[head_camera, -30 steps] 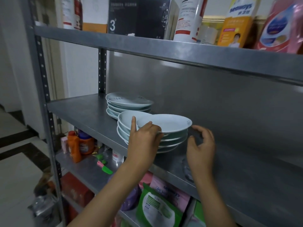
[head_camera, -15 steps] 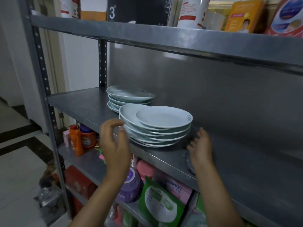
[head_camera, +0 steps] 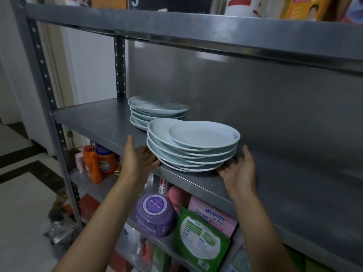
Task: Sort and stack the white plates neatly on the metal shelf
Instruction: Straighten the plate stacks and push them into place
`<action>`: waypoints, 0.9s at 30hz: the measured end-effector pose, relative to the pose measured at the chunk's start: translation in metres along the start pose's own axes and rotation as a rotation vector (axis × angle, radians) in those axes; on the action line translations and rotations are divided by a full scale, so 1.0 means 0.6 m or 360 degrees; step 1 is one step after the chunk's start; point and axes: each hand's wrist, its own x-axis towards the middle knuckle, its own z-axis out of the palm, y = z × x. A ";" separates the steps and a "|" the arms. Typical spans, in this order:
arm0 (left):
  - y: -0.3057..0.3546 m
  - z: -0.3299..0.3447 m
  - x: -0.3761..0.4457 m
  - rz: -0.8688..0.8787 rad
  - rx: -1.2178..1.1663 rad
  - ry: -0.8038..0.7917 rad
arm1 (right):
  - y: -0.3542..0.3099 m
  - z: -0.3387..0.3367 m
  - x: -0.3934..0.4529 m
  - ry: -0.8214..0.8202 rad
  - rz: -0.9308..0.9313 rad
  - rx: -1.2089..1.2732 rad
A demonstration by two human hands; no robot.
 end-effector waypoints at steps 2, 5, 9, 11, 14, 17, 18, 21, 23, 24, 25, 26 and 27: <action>0.005 -0.002 0.008 -0.0037 0.0037 -0.0023 | 0.007 0.001 -0.009 0.0012 -0.0033 0.0008; 0.007 0.001 0.022 -0.0066 0.0149 -0.0052 | 0.013 0.002 -0.023 0.0037 -0.0088 0.0012; 0.004 -0.003 0.044 -0.0089 0.0207 -0.0126 | 0.025 0.003 -0.038 0.0113 -0.0158 -0.0004; 0.004 -0.009 0.055 -0.0103 0.0203 -0.0173 | 0.031 0.005 -0.045 0.0152 -0.0186 0.0012; 0.007 -0.016 0.066 -0.0120 0.0262 -0.0248 | 0.037 0.012 -0.057 0.0218 -0.0226 0.0064; 0.010 -0.017 0.072 -0.0127 0.0321 -0.0291 | 0.048 0.018 -0.067 0.0275 -0.0243 0.0097; 0.011 -0.016 0.075 -0.0127 0.0342 -0.0307 | 0.050 0.020 -0.070 0.0283 -0.0254 0.0109; 0.013 -0.015 0.080 -0.0124 0.0414 -0.0344 | 0.053 0.026 -0.080 0.0312 -0.0289 0.0143; 0.012 -0.018 0.081 -0.0135 0.0436 -0.0366 | 0.056 0.028 -0.088 0.0325 -0.0316 0.0134; 0.011 -0.021 0.084 -0.0139 0.0439 -0.0366 | 0.057 0.028 -0.091 0.0325 -0.0314 0.0127; 0.011 -0.022 0.086 -0.0136 0.0446 -0.0361 | 0.059 0.030 -0.093 0.0325 -0.0298 0.0120; 0.011 -0.022 0.087 -0.0128 0.0459 -0.0353 | 0.057 0.030 -0.093 0.0320 -0.0282 0.0099; 0.011 -0.020 0.088 -0.0118 0.0485 -0.0343 | 0.055 0.029 -0.092 0.0313 -0.0269 0.0073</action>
